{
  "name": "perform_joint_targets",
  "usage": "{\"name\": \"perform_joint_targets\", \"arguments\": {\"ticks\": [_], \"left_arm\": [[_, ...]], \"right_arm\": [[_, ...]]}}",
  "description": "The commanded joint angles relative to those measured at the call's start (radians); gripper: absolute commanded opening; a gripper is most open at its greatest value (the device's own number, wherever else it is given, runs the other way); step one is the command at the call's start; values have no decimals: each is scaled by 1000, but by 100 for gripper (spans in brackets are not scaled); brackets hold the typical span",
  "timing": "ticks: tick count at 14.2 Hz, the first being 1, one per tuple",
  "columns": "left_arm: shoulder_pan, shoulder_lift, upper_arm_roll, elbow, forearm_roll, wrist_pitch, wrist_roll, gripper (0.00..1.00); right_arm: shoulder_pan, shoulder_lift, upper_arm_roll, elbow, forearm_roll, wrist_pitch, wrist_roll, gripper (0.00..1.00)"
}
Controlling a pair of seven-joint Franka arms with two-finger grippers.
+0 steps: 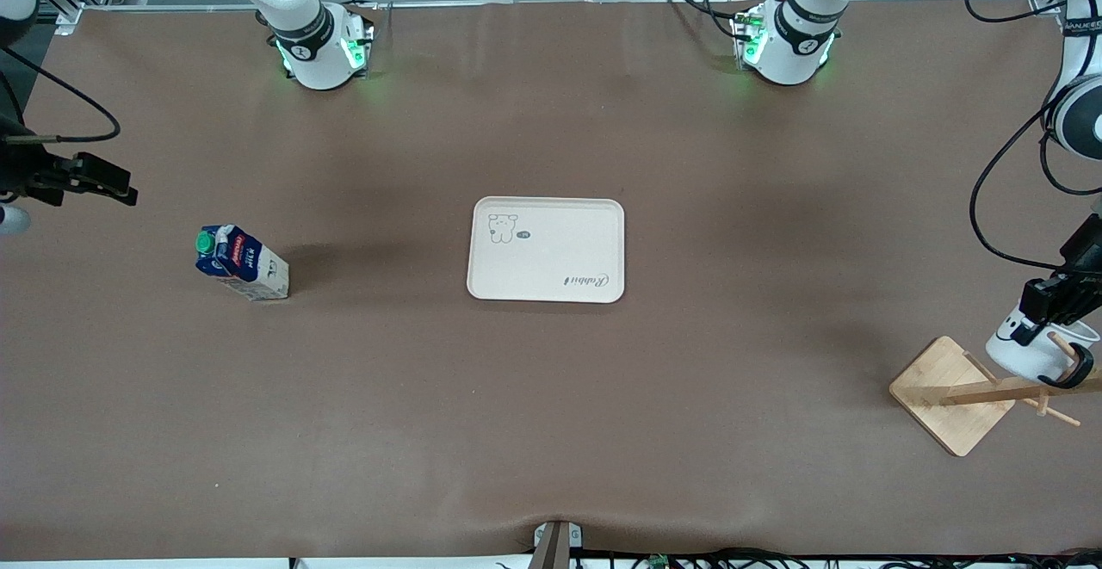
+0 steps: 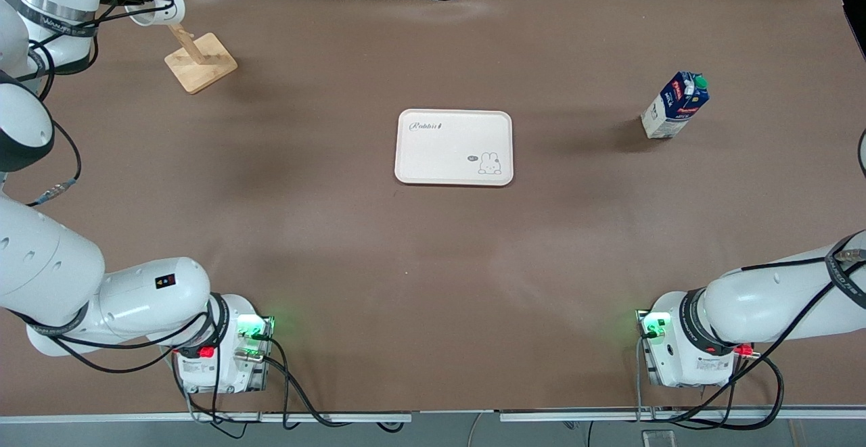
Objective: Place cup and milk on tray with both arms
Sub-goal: 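Reach the right gripper to the milk carton while the left gripper grasps the mug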
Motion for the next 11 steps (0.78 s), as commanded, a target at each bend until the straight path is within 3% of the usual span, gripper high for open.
{"name": "perform_joint_targets", "arguments": {"ticks": [1, 4, 5, 11], "left_arm": [[2, -45, -27, -31, -24, -6, 28, 0], [2, -85, -27, -65, -22, -57, 25, 0], [2, -100, -26, -74, -21, -75, 17, 0], [7, -154, -26, -109, 40, -166, -89, 0]], "right_arm": [[-8, 30, 7, 23, 10, -13, 11, 100], [-14, 54, 7, 17, 10, -11, 9, 100], [-10, 102, 7, 20, 10, -13, 12, 100], [-33, 124, 6, 17, 13, -42, 14, 100]]}}
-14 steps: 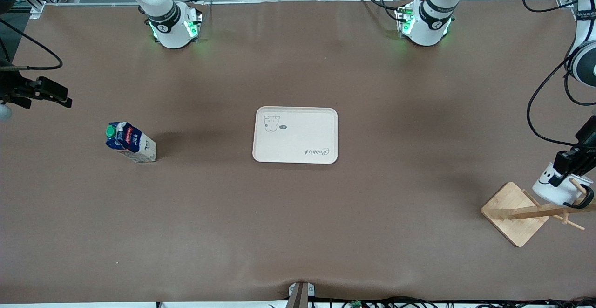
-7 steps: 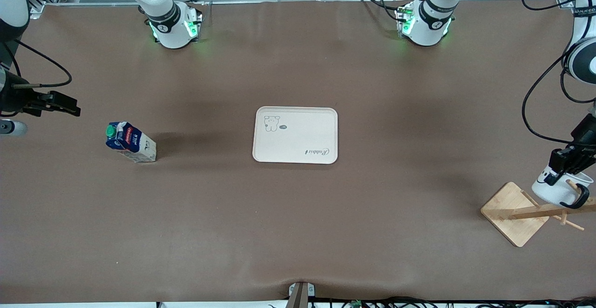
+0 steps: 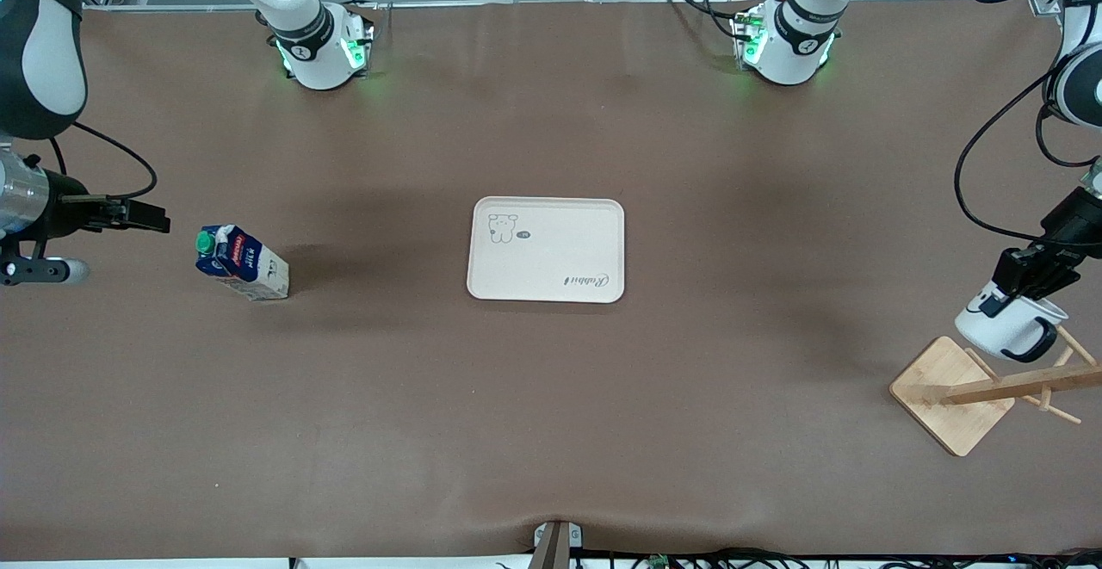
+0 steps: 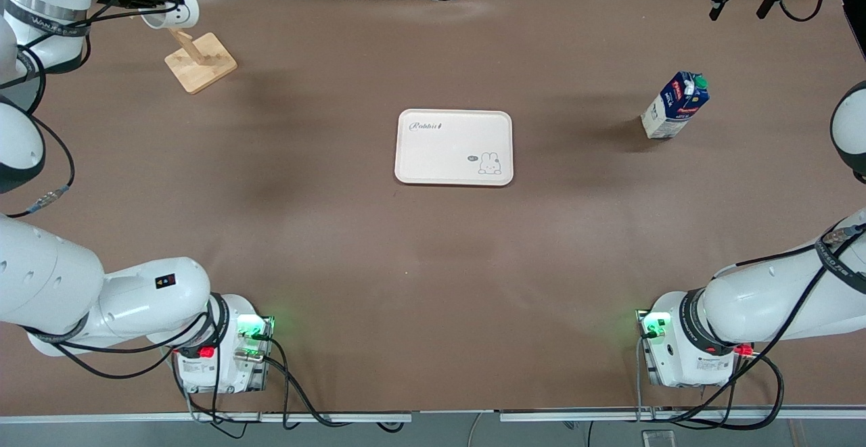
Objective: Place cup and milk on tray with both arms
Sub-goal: 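Reach the right gripper to the milk carton while the left gripper grasps the mug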
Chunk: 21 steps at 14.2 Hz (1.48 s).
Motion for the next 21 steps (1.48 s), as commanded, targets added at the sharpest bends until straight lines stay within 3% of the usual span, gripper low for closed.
{"name": "perform_joint_targets", "arguments": {"ticks": [1, 7, 13, 16, 19, 21], "left_arm": [[3, -40, -12, -32, 67, -12, -78, 0], [0, -44, -139, -23, 239, -14, -354, 0], [-6, -10, -326, 7, 435, -12, -678, 0], [-35, 25, -403, 31, 543, -12, -844, 0], [-143, 62, -411, 30, 610, -12, -1015, 0], [-218, 93, -411, 31, 638, -12, -1155, 0]], "right_arm": [[-17, 6, 8, 17, 12, -42, 11, 100], [-14, 74, 8, 31, -3, -39, 7, 100], [-5, 105, 8, 2, -5, -30, 49, 100], [7, 80, 11, -115, -2, 63, 56, 100], [12, 46, 11, -204, -2, 151, 50, 100], [10, 7, 11, -294, -3, 293, 42, 100]]}}
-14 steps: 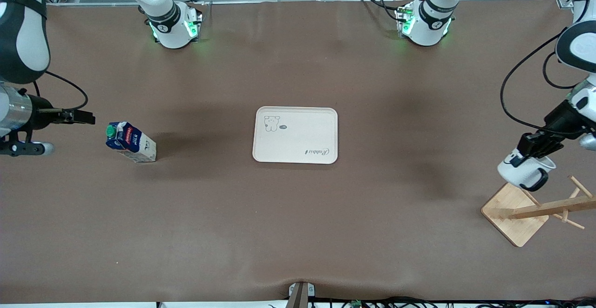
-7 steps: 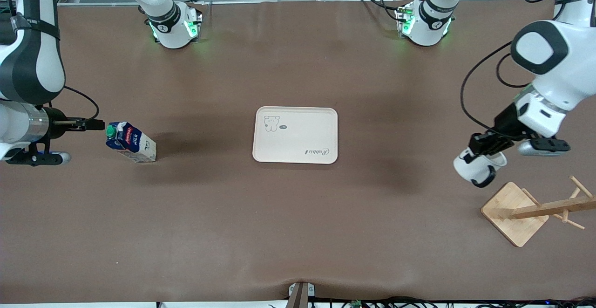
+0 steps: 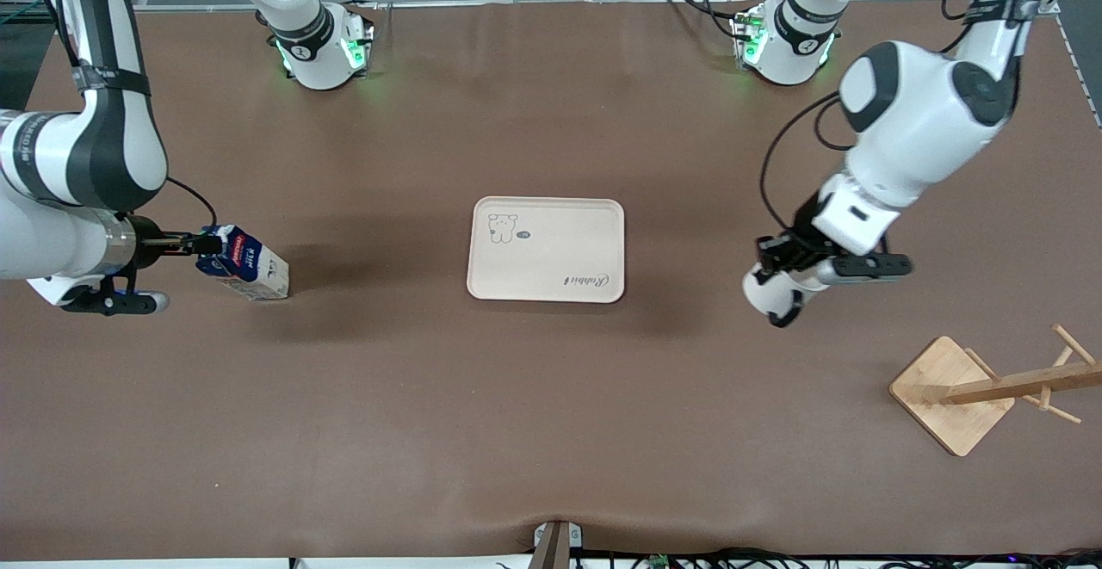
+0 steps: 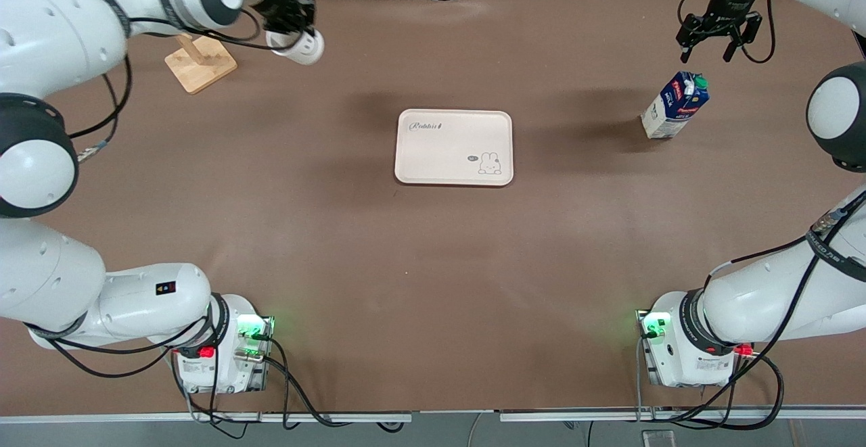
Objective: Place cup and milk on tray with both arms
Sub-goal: 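Lift the mug off the stand with the left gripper toward the tray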
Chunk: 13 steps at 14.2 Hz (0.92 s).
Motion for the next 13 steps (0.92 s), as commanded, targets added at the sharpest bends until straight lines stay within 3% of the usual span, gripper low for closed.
{"name": "perform_joint_targets", "arguments": {"ticks": [1, 4, 8, 13], "left_arm": [[-102, 57, 0, 26, 45, -6, -206, 0], [-184, 135, -2, 69, 129, -6, -417, 0], [-304, 281, 0, 171, 131, -7, -655, 0], [-379, 361, 4, 190, 131, -7, -756, 0]], "right_arm": [[-2, -107, 5, -167, -3, 185, -7, 100], [-4, -125, 5, -223, -3, 213, -45, 100], [12, -141, 8, -244, -3, 164, -63, 100], [4, -136, 5, -270, -4, 244, -131, 100]]}}
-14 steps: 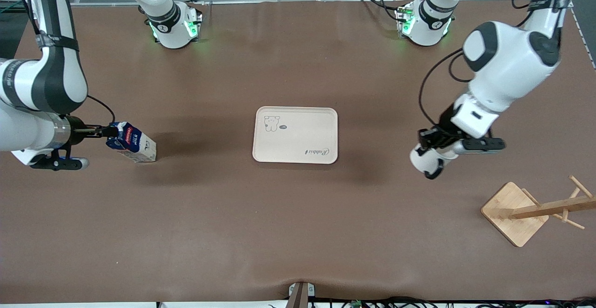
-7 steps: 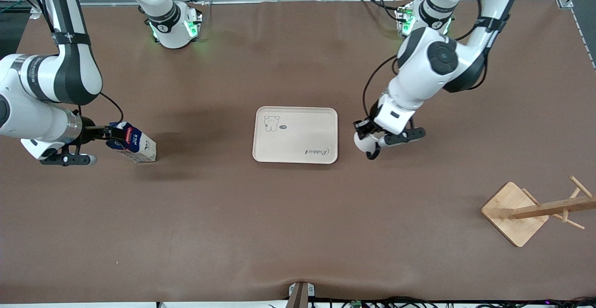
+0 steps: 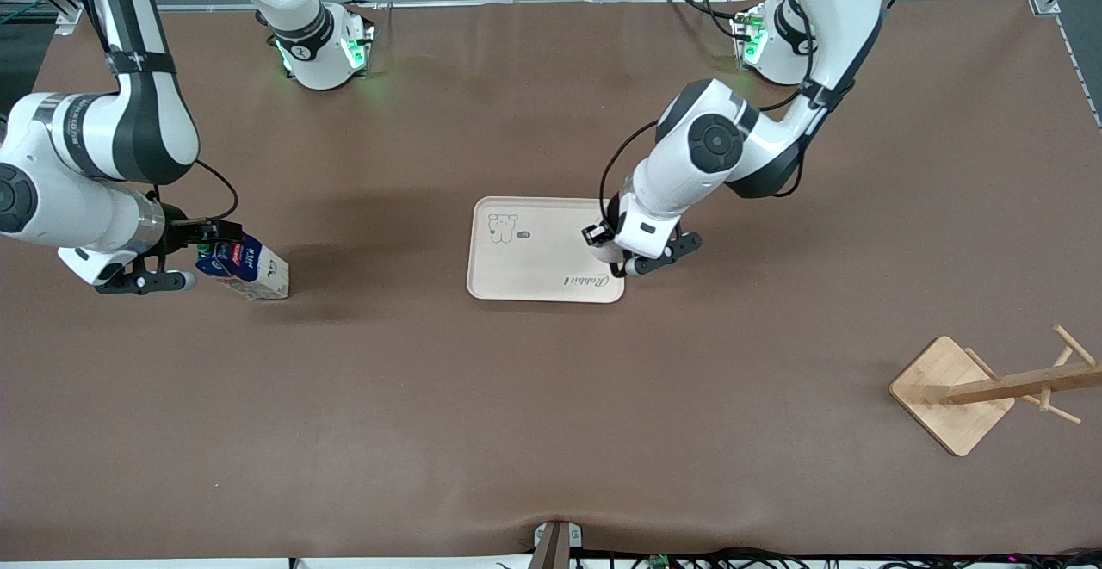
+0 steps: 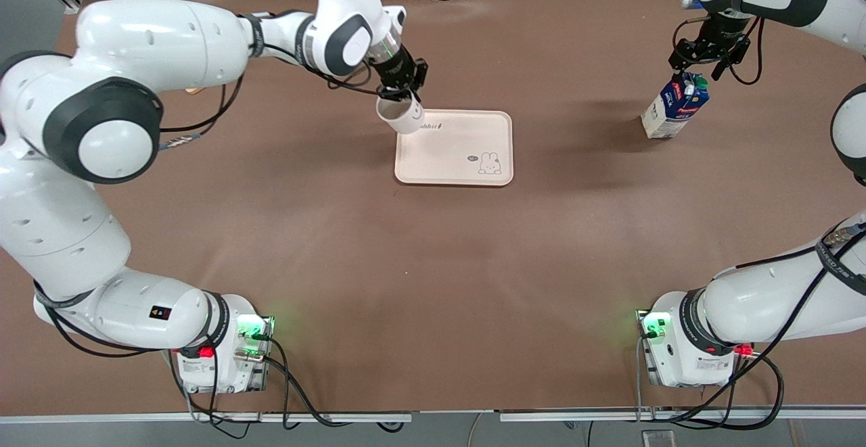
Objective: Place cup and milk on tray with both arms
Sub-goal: 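Lift the mug off the stand with the left gripper toward the tray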
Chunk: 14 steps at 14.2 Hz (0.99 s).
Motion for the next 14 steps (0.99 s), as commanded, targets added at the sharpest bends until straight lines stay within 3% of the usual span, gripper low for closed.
{"name": "perform_joint_targets", "arguments": {"ticks": [1, 8, 9, 10, 11, 14], "left_arm": [[-38, 44, 8, 29, 27, -10, -75, 0], [-112, 115, 35, 69, 107, -62, -227, 0], [-124, 117, 42, 81, 107, -88, -233, 0], [-129, 121, 48, 90, 108, -105, -235, 0], [-134, 123, 48, 92, 108, -117, -239, 0], [-141, 138, 49, 106, 151, -125, -288, 0]], "right_arm": [[-2, -29, -2, -43, -6, 59, -51, 100], [-45, -32, -2, -140, -8, 208, -101, 100], [-46, -37, -2, -150, -6, 211, -99, 75], [-40, -49, -2, -153, -4, 184, -95, 28], [-37, -51, 1, -148, 9, 130, -90, 0], [-13, -58, 1, -129, 58, 76, -87, 0]]}}
